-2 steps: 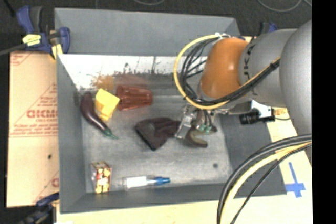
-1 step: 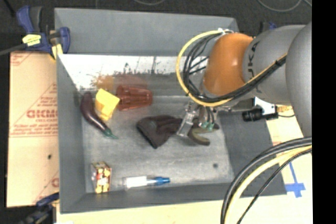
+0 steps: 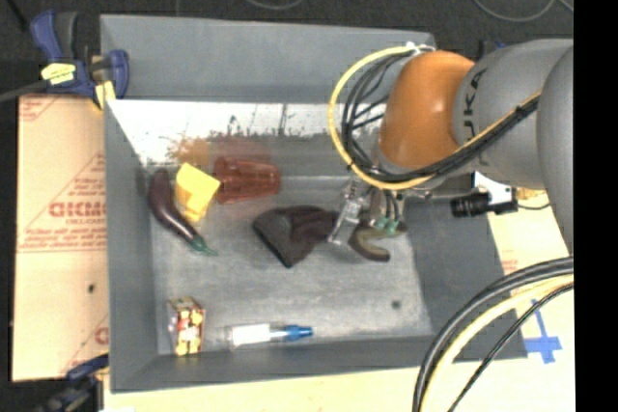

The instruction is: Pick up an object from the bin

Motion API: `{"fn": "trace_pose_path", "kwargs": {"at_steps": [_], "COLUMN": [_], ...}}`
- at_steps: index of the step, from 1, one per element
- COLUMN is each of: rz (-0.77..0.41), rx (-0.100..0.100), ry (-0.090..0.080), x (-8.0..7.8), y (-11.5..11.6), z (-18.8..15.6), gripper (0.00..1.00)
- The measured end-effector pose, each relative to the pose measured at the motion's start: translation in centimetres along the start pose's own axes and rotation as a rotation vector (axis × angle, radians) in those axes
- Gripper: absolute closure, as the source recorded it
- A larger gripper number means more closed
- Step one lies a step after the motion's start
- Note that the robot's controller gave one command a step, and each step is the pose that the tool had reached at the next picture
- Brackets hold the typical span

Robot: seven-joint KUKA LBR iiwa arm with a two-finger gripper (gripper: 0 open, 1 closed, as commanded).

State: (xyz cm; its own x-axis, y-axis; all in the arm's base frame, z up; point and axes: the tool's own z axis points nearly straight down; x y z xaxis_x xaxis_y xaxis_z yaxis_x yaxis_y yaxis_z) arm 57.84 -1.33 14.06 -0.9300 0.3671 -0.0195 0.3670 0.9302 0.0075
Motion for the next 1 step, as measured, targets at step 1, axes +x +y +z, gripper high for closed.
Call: {"fn": "trace_pose_path", "kwargs": {"at_steps": [1], "rz": [0.000], "rx": [-0.001], "ry": [-0.002], "x": [-0.09], "y": [0.03], "z": [-1.38], "gripper": [1.00]}}
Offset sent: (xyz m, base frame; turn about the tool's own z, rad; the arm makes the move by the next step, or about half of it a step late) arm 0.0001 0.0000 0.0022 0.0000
